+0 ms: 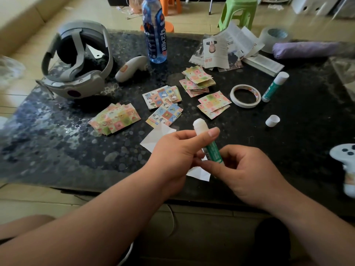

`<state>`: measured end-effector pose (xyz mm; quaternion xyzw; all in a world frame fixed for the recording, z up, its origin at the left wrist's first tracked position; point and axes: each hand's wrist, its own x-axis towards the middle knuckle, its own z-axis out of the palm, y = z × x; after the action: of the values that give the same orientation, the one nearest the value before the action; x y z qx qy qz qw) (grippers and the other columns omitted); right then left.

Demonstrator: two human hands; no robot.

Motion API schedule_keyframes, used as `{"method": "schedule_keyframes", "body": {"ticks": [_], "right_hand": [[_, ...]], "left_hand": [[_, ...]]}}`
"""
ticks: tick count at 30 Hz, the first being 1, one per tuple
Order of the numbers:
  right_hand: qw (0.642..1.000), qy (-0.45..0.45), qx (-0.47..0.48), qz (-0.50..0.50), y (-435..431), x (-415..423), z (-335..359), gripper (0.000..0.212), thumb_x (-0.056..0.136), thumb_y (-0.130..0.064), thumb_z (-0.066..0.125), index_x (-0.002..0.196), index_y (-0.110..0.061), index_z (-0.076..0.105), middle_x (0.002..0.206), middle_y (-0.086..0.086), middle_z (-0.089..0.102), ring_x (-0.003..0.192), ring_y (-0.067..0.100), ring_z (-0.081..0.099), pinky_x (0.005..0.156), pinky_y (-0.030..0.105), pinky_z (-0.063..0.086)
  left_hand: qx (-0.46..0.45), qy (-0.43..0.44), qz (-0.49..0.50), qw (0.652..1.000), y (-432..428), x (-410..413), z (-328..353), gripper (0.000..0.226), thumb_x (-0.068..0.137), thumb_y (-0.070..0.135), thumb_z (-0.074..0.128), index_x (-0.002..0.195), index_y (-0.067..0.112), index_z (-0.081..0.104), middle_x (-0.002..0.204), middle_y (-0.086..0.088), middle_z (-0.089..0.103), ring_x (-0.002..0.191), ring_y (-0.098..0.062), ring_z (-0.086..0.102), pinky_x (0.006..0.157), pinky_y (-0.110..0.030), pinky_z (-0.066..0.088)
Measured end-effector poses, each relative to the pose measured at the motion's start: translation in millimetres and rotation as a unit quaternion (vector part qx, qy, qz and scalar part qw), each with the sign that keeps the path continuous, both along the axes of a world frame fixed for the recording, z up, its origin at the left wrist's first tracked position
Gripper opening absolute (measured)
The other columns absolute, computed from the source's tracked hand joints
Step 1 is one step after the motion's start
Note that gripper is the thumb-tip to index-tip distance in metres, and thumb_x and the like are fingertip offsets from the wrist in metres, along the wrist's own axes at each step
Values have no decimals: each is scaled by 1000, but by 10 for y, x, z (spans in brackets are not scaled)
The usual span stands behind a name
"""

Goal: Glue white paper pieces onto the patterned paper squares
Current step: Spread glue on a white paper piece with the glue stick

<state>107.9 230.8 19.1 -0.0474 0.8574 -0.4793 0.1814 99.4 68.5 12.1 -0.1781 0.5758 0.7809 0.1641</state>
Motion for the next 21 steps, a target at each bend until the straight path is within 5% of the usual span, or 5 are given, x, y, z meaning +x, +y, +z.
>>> {"method": "schedule_keyframes", "body": {"ticks": [8, 14, 17, 21], "right_hand": [[999, 31, 37, 22, 29, -26, 13, 60, 71, -70, 64, 65, -10, 65, 60, 12, 63, 49, 22, 54, 51, 36, 42], [994, -84, -45, 45, 28, -75, 106, 50, 72, -63, 62, 61, -15, 65, 54, 5, 62, 48, 16, 50, 48, 23, 40], [991, -104, -77, 33, 30, -77, 115, 50, 69, -61, 64, 68, -10, 65, 57, 7, 63, 48, 18, 48, 47, 24, 39], [984, -110, -142, 15, 33, -73, 128, 34, 66, -58, 68, 70, -24, 73, 63, 6, 64, 52, 19, 50, 47, 22, 39]], "left_hand": [[34, 17, 16, 999, 38, -9, -36, 29, 60, 38, 85, 69, 14, 71, 58, -2, 52, 53, -12, 46, 63, -27, 45], [83, 28, -3, 996, 29, -7, -24, 26, 72, 30, 78, 72, 7, 67, 54, 0, 54, 56, -16, 47, 84, -41, 47], [117, 42, -24, 992, 9, -10, 1, 25, 78, 26, 74, 86, 2, 69, 57, -2, 53, 61, -18, 52, 80, -35, 52], [94, 75, -72, 990, -14, -7, 7, 24, 82, 19, 78, 104, 8, 76, 88, -13, 69, 88, -29, 58, 79, -36, 47]]}}
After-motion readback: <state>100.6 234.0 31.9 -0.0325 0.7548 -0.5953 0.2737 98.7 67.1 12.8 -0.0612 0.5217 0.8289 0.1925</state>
